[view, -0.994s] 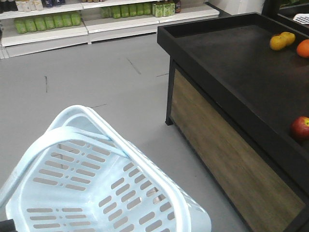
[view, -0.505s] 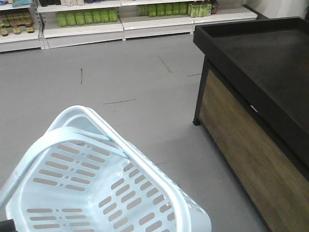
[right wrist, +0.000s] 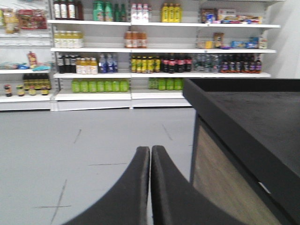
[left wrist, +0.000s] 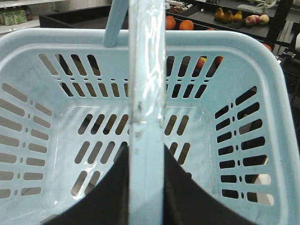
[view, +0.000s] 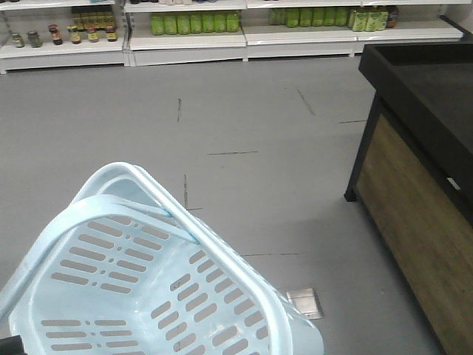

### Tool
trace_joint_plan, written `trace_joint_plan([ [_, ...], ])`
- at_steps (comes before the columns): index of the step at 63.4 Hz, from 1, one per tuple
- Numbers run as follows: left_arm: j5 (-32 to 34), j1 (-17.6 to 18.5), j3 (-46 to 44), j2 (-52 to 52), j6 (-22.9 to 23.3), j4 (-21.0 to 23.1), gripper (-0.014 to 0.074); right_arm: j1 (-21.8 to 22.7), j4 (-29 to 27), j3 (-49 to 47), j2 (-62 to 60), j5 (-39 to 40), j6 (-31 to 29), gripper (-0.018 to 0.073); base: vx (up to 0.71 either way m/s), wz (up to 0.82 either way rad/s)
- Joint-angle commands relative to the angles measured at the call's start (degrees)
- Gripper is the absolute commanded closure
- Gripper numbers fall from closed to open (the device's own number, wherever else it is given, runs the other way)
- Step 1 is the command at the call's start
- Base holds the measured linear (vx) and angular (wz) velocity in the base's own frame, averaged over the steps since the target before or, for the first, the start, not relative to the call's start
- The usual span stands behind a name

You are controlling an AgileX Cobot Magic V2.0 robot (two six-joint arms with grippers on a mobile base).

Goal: Pick three apples into basket with both arms
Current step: 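Drive the base away from the table carrying the basket in the left gripper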

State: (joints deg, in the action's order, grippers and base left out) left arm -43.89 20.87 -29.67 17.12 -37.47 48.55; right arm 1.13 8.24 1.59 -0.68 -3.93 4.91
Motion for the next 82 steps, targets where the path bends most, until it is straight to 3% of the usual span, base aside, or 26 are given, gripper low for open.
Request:
trace_joint_plan([
  [1,4.27,0.14,-1.59,0.55,0.3,3.63,0.0604,0.39,0.75,0.8,-0.74,4.47,-0.5,0.0564,0.01,0.37],
  [41,4.27,0.14,-1.59,0.55,0.3,3.63,0.0604,0.39,0.75,0.8,-0.74,4.47,-0.5,0.0564,0.07,0.38],
  [82,4.25,0.14,-1.59,0.55,0.3,3.63,0.0604,0.39,0.75,0.8,-0.74,4.47,-0.5,0.0564,0.14,0.16],
])
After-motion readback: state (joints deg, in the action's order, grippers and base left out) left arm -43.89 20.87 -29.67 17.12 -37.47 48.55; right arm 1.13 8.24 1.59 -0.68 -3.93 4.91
